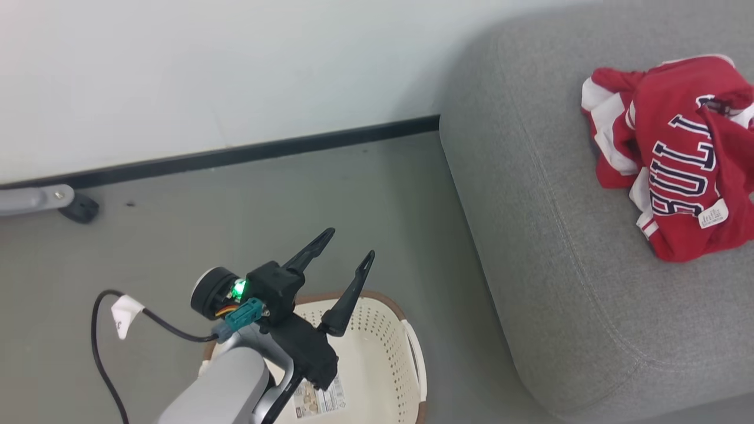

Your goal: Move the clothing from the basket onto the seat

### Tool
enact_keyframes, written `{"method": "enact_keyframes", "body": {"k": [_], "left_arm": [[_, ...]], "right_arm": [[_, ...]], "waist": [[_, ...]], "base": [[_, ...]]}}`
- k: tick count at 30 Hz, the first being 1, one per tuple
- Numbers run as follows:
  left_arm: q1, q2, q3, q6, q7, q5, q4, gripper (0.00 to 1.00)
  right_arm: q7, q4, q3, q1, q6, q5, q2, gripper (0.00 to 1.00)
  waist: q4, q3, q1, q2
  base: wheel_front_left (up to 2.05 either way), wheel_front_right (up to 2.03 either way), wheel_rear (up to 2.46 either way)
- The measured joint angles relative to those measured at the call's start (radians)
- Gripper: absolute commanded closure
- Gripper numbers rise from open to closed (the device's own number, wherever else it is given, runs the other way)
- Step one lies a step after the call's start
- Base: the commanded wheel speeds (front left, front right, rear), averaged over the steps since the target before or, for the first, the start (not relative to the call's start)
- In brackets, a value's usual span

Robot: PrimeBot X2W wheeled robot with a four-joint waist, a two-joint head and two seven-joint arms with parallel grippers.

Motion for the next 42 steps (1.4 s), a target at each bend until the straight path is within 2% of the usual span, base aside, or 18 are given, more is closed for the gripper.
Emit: {"method": "enact_keyframes", "body": {"k": [6, 13, 21, 27, 36, 37, 42], "left_arm": [[0.052, 0.001, 0.029, 0.014, -0.007, -0.039, 0.004, 0.0], [0.114, 0.01, 0.073, 0.038, -0.009, -0.054, 0.006, 0.0], [0.199, 0.043, 0.12, 0.075, -0.013, -0.07, 0.01, 0.0], [0.277, 0.065, 0.172, 0.121, -0.013, -0.098, -0.005, 0.0], [0.403, 0.079, 0.259, 0.166, -0.014, -0.107, -0.083, 0.0], [0.403, 0.079, 0.259, 0.166, -0.014, -0.107, -0.083, 0.0], [0.448, 0.078, 0.305, 0.176, -0.014, -0.113, -0.11, 0.0]], "right_arm": [[-0.021, -0.071, 0.017, 0.09, 0.0, 0.057, -0.029, 0.0], [-0.023, -0.15, 0.017, 0.142, 0.0, 0.099, -0.032, 0.0], [-0.022, -0.253, -0.014, 0.216, 0.0, 0.125, 0.003, 0.0], [-0.023, -0.334, -0.062, 0.331, -0.003, 0.125, 0.062, 0.0], [-0.023, -0.494, -0.133, 0.564, -0.107, 0.122, 0.161, 0.0], [-0.023, -0.494, -0.133, 0.564, -0.107, 0.122, 0.161, 0.0], [-0.023, -0.542, -0.193, 0.659, -0.152, 0.1, 0.201, 0.0]], "waist": [[0.03, -0.068, 0.0, 0.0], [0.088, -0.135, 0.0001, 0.0], [0.154, -0.219, 0.0, 0.0], [0.191, -0.28, 0.0001, -0.0001], [0.222, -0.347, 0.0, 0.0], [0.222, -0.347, 0.0, 0.0], [0.225, -0.358, 0.0, 0.0]], "base": [[0.0, 0.0, 0.0], [0.0, 0.0, 0.0], [0.0, 0.0, 0.0], [0.0, 0.0, 0.0], [0.0, 0.0, 0.0], [0.0, 0.0, 0.0], [0.0, 0.0, 0.0]]}}
